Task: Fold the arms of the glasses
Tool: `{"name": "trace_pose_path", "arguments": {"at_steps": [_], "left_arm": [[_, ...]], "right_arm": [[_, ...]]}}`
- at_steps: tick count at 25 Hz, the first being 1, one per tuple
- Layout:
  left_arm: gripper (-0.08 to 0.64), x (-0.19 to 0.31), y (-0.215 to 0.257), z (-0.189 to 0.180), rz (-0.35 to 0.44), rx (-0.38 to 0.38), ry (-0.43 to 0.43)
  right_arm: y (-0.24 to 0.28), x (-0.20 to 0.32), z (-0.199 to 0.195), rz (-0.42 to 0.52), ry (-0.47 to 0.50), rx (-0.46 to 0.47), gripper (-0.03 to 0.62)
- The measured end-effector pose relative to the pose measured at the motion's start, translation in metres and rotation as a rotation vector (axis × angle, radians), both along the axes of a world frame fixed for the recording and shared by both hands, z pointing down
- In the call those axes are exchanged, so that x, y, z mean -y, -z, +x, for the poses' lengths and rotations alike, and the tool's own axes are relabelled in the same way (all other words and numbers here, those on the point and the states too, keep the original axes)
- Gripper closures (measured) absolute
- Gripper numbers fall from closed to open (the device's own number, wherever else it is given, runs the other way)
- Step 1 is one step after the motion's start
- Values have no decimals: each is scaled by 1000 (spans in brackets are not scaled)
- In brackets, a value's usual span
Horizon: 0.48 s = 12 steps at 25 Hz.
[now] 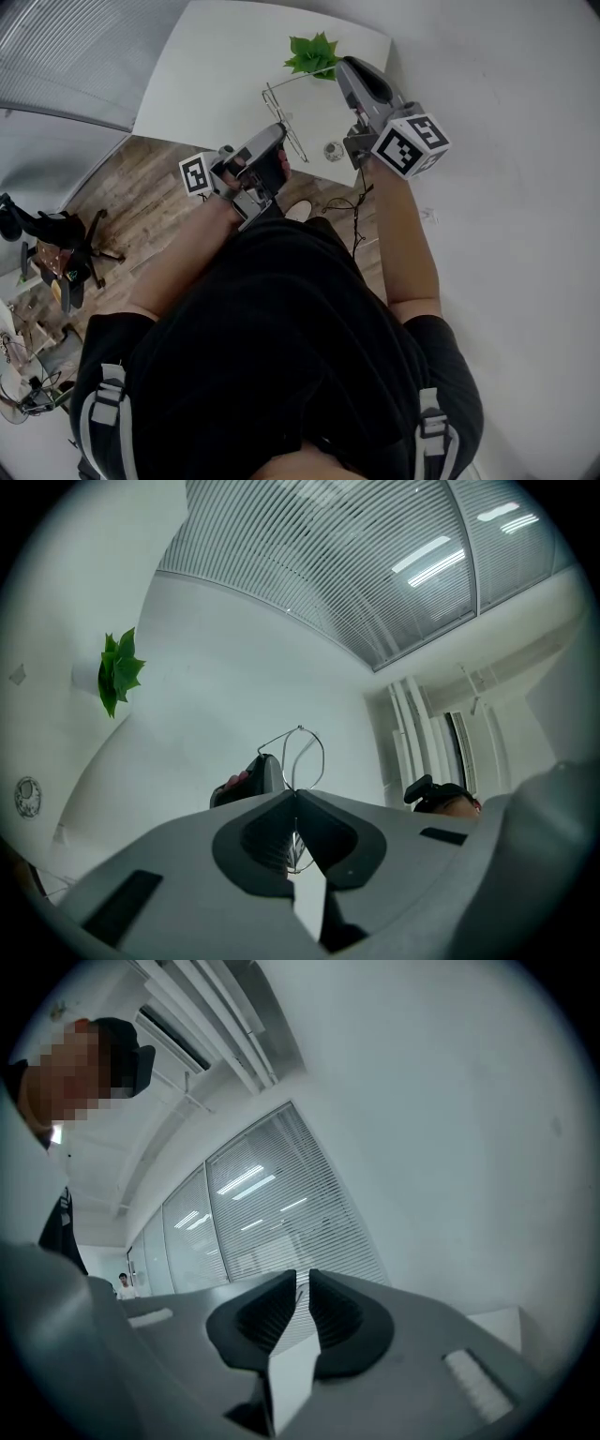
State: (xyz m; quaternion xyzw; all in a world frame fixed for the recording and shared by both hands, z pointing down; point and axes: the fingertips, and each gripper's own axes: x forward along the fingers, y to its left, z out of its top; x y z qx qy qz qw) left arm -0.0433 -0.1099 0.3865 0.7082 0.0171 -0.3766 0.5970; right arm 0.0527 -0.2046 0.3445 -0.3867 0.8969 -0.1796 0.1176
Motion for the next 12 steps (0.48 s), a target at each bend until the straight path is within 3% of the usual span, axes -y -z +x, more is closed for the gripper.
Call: {"name": "trace_pose_path", "arguments": {"at_steps": [12], "left_arm": [[546, 6, 0, -10, -13, 17, 106]], "right_arm": [[4, -30, -9, 17, 51, 7, 566]]}}
